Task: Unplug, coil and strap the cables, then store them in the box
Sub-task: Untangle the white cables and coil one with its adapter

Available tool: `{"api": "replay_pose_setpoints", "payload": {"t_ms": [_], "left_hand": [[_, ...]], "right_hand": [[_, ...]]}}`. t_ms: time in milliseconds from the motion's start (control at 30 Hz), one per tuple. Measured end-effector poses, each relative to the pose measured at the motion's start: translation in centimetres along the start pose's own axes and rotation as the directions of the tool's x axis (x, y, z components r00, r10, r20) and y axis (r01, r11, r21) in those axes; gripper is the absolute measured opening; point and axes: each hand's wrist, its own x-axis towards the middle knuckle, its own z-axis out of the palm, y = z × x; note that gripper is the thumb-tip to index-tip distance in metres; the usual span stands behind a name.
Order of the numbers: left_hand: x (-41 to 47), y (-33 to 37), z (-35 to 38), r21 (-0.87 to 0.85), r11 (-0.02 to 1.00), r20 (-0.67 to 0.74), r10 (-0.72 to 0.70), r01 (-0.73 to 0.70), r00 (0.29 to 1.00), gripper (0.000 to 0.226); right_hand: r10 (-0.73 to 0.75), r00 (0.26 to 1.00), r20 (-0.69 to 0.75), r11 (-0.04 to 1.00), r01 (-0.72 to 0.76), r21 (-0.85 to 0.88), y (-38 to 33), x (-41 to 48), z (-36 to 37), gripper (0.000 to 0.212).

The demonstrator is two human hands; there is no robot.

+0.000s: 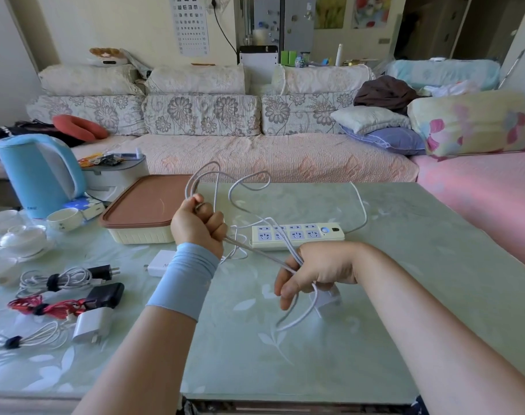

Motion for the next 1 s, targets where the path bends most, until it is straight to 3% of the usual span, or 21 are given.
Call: {"api": "replay_pose_setpoints", "payload": {"t_ms": [167,267,333,433,467,533,600,700,733,767,800,833,900,933,1000], "left_hand": [[1.5,1.4,-1.3,0.039,0.992,-0.242,0.125,-0.119,0.962,0.027],[2.1,1.1,-1.9,0.192,0.963,-0.351,0.247,-0.189,0.903,0.025],[2.7,0.8,-2.3,0.315,0.930,-0.357,0.301,-0.190,0.884,0.027],[3.3,0.6,-2.8,0.555,0.830,-0.277,0.246,-0.054,0.929,0.025],[3.1,0.4,-2.8,0.671,0.741,-0.244,0.241,-0.016,0.939,0.027],[2.5,-0.1,-2.7,0.898,0.440,-0.189,0.340,0.022,0.921,0.049],[0.8,-0.5,-2.1,0.989,0.129,-0.017,0.567,-0.069,0.823,0.077],[-1.6,-0.2,-0.5,0.923,-0.334,0.376,0.690,-0.189,0.619,0.088],[-2.4,0.0,0.1,0.877,-0.443,0.464,0.680,-0.187,0.568,0.083],[-2.9,0.0,0.7,0.839,-0.521,0.511,0.652,-0.159,0.560,0.074],[-3.6,0.2,1.2,0.800,-0.592,0.517,0.600,-0.094,0.610,0.062],[-3.8,0.5,1.5,0.755,-0.656,0.471,0.518,-0.022,0.714,0.049],[-3.5,1.1,1.4,0.699,-0.713,0.226,0.299,0.060,0.927,0.037],[-3.6,1.5,1.3,0.687,-0.724,0.086,0.173,0.068,0.981,0.036],[-3.9,2.0,1.2,0.614,-0.789,-0.037,-0.058,-0.023,0.998,0.040]], "right_hand": [[0.054,0.998,0.020,0.998,-0.053,-0.015,0.6,-0.7,-1.0,0.010],[0.071,0.997,0.043,0.997,-0.071,-0.015,0.7,-0.6,-1.0,0.017],[0.050,0.997,0.052,0.999,-0.050,-0.012,0.7,-0.7,-1.0,0.017],[0.010,1.000,0.015,0.999,-0.010,0.051,1.0,-0.6,-0.8,0.021],[0.006,1.000,-0.011,0.998,-0.005,0.063,1.1,-0.6,-0.8,0.023],[0.003,0.998,-0.056,0.998,0.001,0.067,1.0,-0.4,-0.7,0.024],[0.008,0.997,-0.077,0.997,-0.002,0.074,0.7,-0.2,-0.6,0.024],[0.021,0.996,-0.089,0.999,-0.018,0.043,0.2,0.0,-0.4,0.026],[0.022,0.995,-0.100,0.999,-0.019,0.026,0.0,0.0,-0.3,0.026],[0.019,0.994,-0.110,1.000,-0.017,0.020,-0.2,0.0,-0.3,0.025],[0.016,0.993,-0.119,1.000,-0.013,0.027,-0.3,0.0,-0.3,0.024],[0.015,0.992,-0.124,0.999,-0.010,0.042,-0.2,0.0,-0.3,0.024],[0.023,0.992,-0.124,0.996,-0.013,0.084,0.0,0.1,-0.4,0.026],[0.028,0.992,-0.121,0.994,-0.015,0.105,0.1,0.2,-0.5,0.028],[0.040,0.991,-0.130,0.990,-0.022,0.138,0.2,0.2,-0.6,0.034]]}}
